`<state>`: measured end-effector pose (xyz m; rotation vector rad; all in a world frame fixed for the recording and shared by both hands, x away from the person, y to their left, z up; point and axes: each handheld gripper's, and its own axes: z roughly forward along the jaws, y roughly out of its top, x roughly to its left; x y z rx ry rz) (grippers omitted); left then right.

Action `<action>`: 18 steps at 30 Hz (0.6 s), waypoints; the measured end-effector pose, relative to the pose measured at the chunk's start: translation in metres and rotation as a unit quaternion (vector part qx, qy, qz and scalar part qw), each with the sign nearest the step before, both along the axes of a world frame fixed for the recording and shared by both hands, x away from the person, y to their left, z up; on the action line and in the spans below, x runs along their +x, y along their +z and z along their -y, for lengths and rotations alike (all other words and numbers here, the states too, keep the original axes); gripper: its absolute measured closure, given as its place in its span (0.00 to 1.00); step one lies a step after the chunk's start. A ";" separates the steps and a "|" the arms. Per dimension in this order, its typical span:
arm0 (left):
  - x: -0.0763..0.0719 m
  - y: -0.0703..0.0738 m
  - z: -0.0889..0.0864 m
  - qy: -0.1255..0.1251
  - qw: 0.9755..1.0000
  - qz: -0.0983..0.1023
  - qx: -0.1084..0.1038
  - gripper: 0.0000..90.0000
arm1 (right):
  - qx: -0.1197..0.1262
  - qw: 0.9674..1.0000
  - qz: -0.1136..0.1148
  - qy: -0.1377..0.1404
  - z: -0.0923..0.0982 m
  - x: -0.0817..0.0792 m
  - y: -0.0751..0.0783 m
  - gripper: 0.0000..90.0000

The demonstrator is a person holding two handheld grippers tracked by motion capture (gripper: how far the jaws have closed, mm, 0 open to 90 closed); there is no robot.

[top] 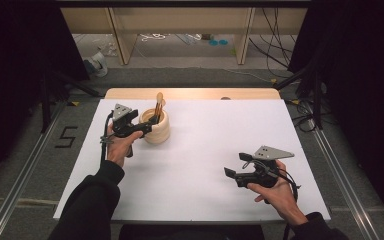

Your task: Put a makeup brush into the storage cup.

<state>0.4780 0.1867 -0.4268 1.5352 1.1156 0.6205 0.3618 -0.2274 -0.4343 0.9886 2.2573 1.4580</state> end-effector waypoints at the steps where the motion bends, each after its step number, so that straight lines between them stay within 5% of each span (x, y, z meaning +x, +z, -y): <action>1: -0.002 0.001 0.000 -0.002 1.000 -0.002 -0.007 0.21 | 0.001 1.000 -0.006 0.000 0.000 -0.001 0.001 0.23; 3: -0.005 0.002 0.000 -0.004 1.000 -0.007 -0.026 0.20 | 0.001 1.000 -0.006 0.001 0.000 -0.001 0.001 0.23; 10: -0.020 0.010 0.009 -0.019 1.000 0.018 0.016 0.20 | 0.002 1.000 0.002 -0.001 0.000 0.000 0.001 0.23; 18: -0.041 0.006 0.017 -0.046 0.999 0.012 0.010 0.19 | -0.001 1.000 -0.001 0.000 0.000 -0.001 0.001 0.23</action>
